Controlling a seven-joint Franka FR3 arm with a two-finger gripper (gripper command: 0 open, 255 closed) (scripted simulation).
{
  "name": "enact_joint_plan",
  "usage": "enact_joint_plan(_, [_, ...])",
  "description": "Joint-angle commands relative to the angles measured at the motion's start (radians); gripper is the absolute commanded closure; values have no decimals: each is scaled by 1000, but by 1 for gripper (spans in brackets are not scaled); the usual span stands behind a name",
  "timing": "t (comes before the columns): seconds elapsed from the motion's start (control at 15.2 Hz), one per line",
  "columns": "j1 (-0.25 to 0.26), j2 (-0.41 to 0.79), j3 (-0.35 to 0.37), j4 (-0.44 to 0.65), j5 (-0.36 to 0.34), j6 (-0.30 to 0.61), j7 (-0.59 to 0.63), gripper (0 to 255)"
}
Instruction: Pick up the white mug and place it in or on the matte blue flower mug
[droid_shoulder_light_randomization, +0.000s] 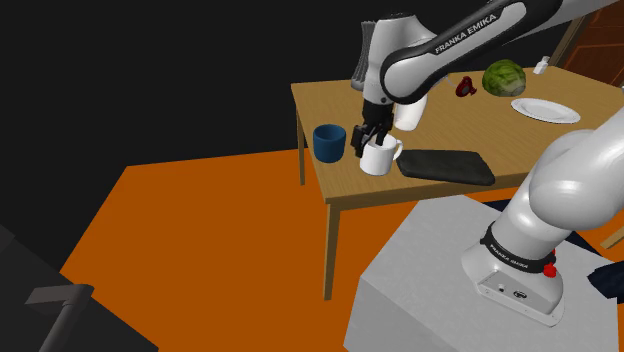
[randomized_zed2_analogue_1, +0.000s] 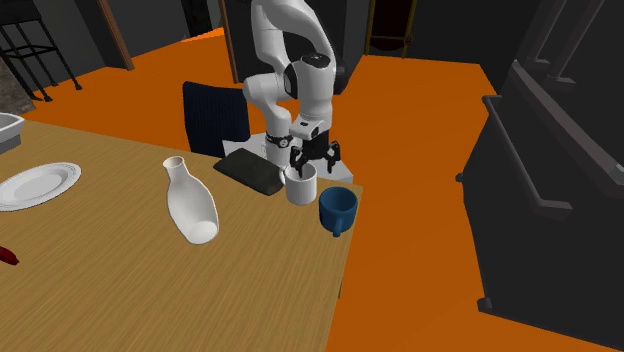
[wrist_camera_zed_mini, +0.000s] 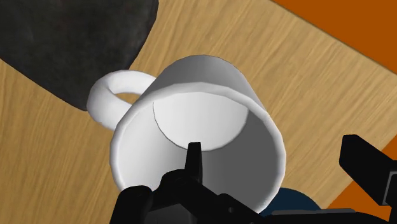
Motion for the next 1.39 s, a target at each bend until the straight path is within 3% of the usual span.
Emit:
enact_joint_plan(0.0, [-1, 20, 0, -13, -1, 34, 0, 0])
enact_joint_plan(0.66, [-2, 37, 1, -22, -3, 60, 1, 0])
enact_joint_plan(0.73, [-2, 37, 1, -22, -3, 60, 1, 255])
enact_joint_plan(1.32, [-2, 37, 1, -22, -3, 60, 1, 255])
